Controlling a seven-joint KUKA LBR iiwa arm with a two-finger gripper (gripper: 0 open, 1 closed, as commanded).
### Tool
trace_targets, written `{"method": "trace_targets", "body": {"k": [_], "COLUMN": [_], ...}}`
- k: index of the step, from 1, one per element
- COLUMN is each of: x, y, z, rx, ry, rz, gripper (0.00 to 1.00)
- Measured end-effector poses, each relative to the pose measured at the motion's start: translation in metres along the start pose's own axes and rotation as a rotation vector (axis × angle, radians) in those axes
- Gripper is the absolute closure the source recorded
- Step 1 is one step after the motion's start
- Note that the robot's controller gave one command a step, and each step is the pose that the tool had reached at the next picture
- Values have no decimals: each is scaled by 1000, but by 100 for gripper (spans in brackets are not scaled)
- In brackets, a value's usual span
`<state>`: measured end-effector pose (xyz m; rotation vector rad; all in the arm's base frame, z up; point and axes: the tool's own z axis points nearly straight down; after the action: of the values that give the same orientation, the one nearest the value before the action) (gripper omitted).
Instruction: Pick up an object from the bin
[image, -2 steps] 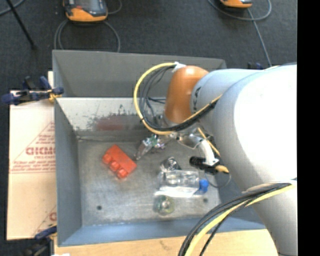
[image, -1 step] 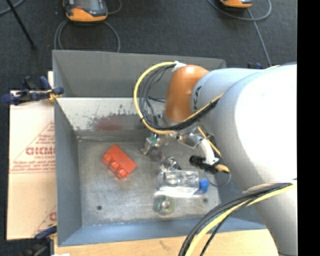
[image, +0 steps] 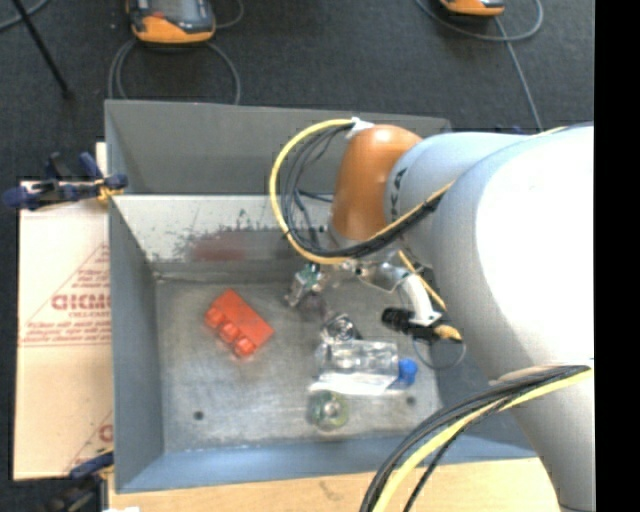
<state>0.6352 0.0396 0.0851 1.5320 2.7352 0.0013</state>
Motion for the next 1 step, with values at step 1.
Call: {"method": "trace_targets", "body": {"k": [1], "x": [-2], "y": [1], "z": [-17], "rx": [-2], "ry": [-1], "rz": [-2], "gripper": [100]}}
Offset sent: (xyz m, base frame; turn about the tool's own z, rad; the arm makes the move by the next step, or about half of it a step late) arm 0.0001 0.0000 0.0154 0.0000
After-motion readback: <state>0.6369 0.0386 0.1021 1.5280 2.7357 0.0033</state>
